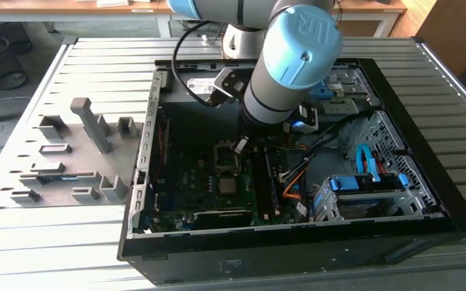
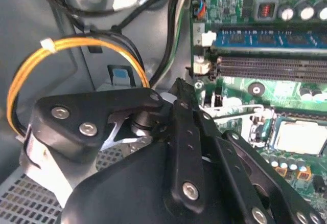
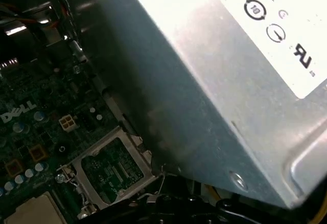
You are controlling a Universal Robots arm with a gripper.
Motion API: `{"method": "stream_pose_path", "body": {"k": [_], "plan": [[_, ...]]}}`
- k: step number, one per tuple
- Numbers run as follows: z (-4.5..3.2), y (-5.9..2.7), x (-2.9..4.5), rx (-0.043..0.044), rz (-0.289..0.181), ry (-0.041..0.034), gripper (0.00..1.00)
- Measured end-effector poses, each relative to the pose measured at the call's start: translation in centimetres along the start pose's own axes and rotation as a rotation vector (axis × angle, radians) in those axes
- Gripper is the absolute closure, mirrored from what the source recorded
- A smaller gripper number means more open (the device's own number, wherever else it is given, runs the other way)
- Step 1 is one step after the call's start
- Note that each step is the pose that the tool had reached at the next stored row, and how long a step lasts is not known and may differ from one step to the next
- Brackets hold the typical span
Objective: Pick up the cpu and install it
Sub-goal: 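Close the cpu cover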
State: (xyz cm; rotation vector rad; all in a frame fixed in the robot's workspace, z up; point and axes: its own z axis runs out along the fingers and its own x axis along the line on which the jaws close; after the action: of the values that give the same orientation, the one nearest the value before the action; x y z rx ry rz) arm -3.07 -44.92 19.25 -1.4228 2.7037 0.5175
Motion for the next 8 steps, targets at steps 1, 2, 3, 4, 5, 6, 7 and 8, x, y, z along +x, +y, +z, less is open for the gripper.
{"method": "stream_pose_path", "body": {"k": [1, 2, 3, 4, 5, 6, 7, 8], "plan": [[0.02, 0.11, 0.08, 0.0006, 0.000, -0.0005, 0.90], [0.03, 0.20, 0.16, 0.0012, 0.000, -0.0008, 0.90], [0.03, 0.27, 0.23, 0.0019, -0.001, -0.0013, 0.90], [0.03, 0.33, 0.30, 0.0030, -0.001, -0.0019, 0.90], [0.01, 0.36, 0.34, 0.0036, -0.001, -0.0023, 0.90], [-0.04, 0.39, 0.38, 0.0042, -0.002, -0.0027, 0.90], [-0.13, 0.41, 0.41, 0.0045, -0.002, -0.0029, 0.90], [-0.25, 0.44, 0.42, 0.0047, -0.002, -0.0031, 0.90]]}}
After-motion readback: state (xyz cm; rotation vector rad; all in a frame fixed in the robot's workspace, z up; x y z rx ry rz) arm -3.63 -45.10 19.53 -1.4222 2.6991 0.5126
